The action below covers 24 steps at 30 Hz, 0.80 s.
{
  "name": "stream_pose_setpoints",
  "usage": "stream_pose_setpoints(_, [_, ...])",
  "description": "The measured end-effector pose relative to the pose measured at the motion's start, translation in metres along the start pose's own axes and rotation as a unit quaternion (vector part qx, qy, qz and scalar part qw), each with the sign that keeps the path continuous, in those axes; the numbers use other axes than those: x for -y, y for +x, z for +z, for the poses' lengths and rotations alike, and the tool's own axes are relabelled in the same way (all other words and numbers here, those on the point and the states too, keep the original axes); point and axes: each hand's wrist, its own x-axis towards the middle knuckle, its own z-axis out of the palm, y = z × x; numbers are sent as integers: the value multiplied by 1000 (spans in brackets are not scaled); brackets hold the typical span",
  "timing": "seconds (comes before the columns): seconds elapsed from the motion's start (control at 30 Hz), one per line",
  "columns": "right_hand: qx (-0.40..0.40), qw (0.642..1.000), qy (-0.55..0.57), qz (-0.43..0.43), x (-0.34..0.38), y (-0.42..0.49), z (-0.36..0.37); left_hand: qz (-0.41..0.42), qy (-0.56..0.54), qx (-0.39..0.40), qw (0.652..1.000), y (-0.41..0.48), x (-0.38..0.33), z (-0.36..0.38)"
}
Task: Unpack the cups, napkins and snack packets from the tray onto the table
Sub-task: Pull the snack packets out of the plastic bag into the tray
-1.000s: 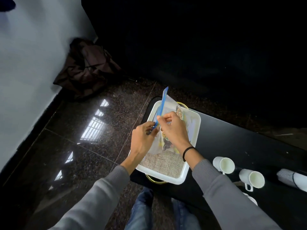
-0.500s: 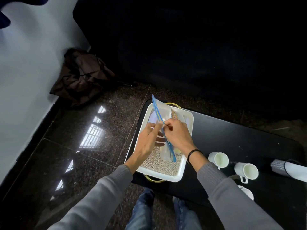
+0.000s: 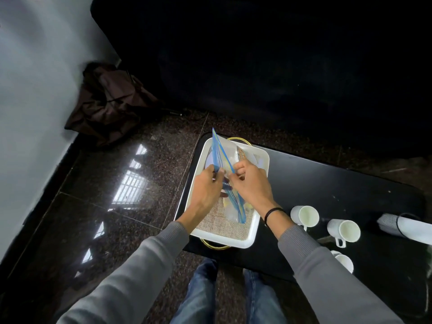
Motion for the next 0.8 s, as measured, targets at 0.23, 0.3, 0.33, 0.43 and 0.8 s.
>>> stream_pose_setpoints(0.23, [-43,995,-83,-19,1,-6,-4,14,104,-41,994,1,-12,-6])
stream_pose_setpoints(0.3, [-57,995,-74,-27,-2,-8,-12,15,123,-56,991,3,-13,-14])
stream_pose_setpoints(0.33, [-65,995,-73,-34,-5,-8,-15,19,135,-63,989,4,-13,-17])
stream_pose_setpoints(0.43, [-96,991,-84,-44,-11,-10,-28,24,176,-87,980,6,-8,-31])
stream_pose_setpoints(0.8, [-121,980,-112,-108,-10,-23,-41,144,393,-137,898,5,-11,-31])
